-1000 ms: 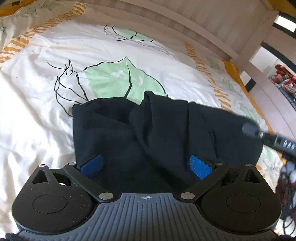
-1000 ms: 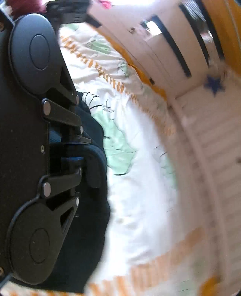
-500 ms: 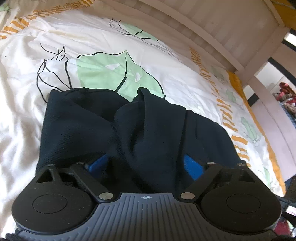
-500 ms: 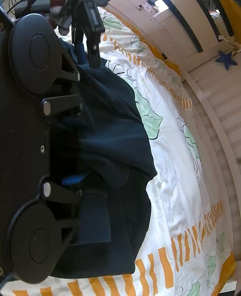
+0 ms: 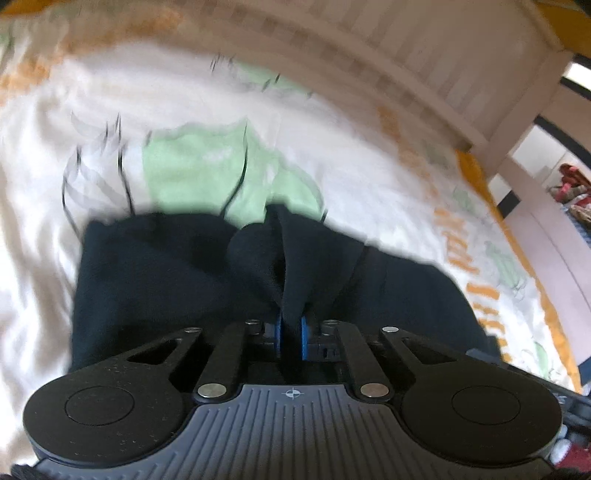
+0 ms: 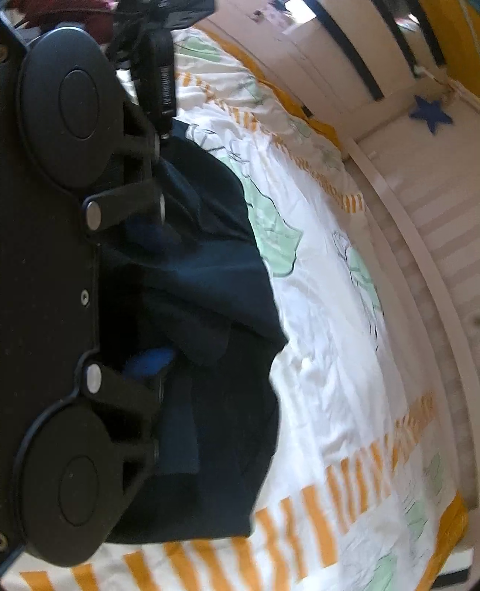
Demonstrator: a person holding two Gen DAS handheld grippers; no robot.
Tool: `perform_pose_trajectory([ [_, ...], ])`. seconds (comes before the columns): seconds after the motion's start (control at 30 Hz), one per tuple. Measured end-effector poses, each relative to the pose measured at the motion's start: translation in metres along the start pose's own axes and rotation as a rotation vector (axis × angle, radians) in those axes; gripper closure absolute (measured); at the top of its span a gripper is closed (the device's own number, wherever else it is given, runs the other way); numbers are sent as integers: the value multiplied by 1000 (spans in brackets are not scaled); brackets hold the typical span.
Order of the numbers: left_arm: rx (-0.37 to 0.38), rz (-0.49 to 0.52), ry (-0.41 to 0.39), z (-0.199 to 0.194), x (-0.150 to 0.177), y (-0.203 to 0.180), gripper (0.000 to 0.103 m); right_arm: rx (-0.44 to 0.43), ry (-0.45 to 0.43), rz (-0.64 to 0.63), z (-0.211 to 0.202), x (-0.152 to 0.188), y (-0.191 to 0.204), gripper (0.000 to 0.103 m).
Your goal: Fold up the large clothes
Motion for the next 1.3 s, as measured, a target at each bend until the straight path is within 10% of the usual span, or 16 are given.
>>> perform_pose_trajectory([
  [0.17, -18, 83, -18, -13, 2, 6, 93, 12, -94, -121, -17, -8, 25, 84],
  [0.37, -61, 123, 36, 12, 36, 16, 86, 139, 5, -34, 21, 18, -17, 82],
  [0.6, -137, 195, -104, -48, 31, 1, 49, 145, -144, -96, -24, 14, 6, 33],
  [0.8, -127, 347, -71, -32, 28, -41, 42, 91, -144, -257, -21, 22, 55, 32],
  [1.07, -215, 527, 83, 12, 70, -50, 37, 239, -3, -381, 35, 61, 52, 31],
  [1.2, -198, 470, 97, 9, 65, -45, 33, 260, 0, -417, 33, 61, 57, 30],
  [1.3, -131, 376, 95, -8, 59, -36, 0, 223, -2, -368, 20, 54, 55, 17],
])
Point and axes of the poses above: each gripper's, at about its wrist camera, not at the fingertips, and z roughly the way its jaws point, y to its left, x to its underside, the point moved 3 cm from there along z, roughly the way its jaws point, and after that the axes turned 10 degrees about z, right-handed, at the moved point
